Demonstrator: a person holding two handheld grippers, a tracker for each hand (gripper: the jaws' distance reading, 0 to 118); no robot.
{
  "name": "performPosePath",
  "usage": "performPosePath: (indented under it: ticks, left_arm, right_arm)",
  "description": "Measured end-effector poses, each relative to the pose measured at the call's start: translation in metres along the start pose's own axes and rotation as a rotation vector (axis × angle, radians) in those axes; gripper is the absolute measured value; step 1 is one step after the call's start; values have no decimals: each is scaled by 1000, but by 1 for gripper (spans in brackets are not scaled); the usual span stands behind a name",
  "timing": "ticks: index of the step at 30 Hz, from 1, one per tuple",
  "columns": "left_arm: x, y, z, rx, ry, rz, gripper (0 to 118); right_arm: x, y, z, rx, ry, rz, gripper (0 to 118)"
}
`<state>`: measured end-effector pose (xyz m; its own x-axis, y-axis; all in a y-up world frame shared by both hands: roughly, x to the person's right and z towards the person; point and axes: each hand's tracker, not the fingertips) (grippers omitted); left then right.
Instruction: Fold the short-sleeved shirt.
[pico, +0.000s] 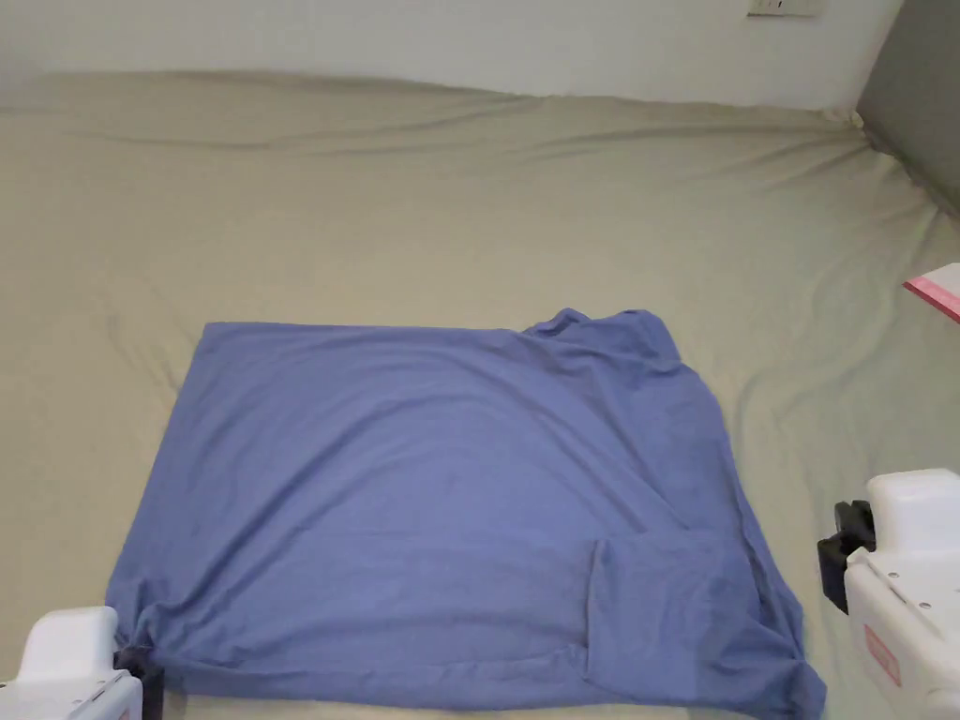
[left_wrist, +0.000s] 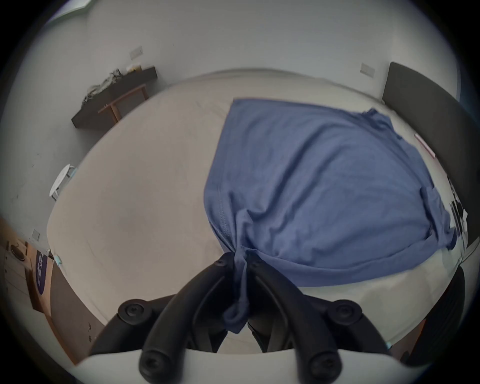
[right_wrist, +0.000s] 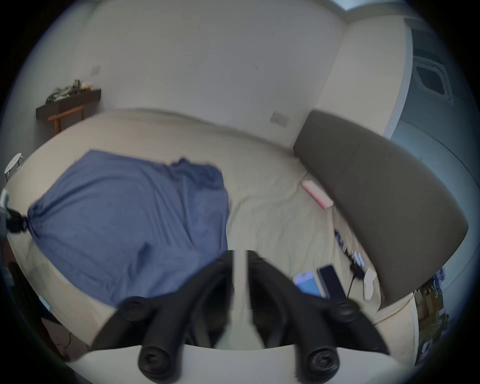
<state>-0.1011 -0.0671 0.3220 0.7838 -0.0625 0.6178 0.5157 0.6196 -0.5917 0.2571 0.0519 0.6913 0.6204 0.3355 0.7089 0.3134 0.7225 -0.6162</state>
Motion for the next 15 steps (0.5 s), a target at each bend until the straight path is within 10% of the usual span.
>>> performPosePath:
  ticks: [3,4,15]
  left_arm:
    - [0,12,19,45,-2,3,7]
    - [0,15,21,56,-2,8,7]
    - [1,2,12,-13,22,-6,7]
  right_arm:
    - [4,-30,-33,-195,81,-31,98]
    - [5,-42,-43,-244,105,-53,110]
    - [-17,-101,-92,-436,171,-123,100]
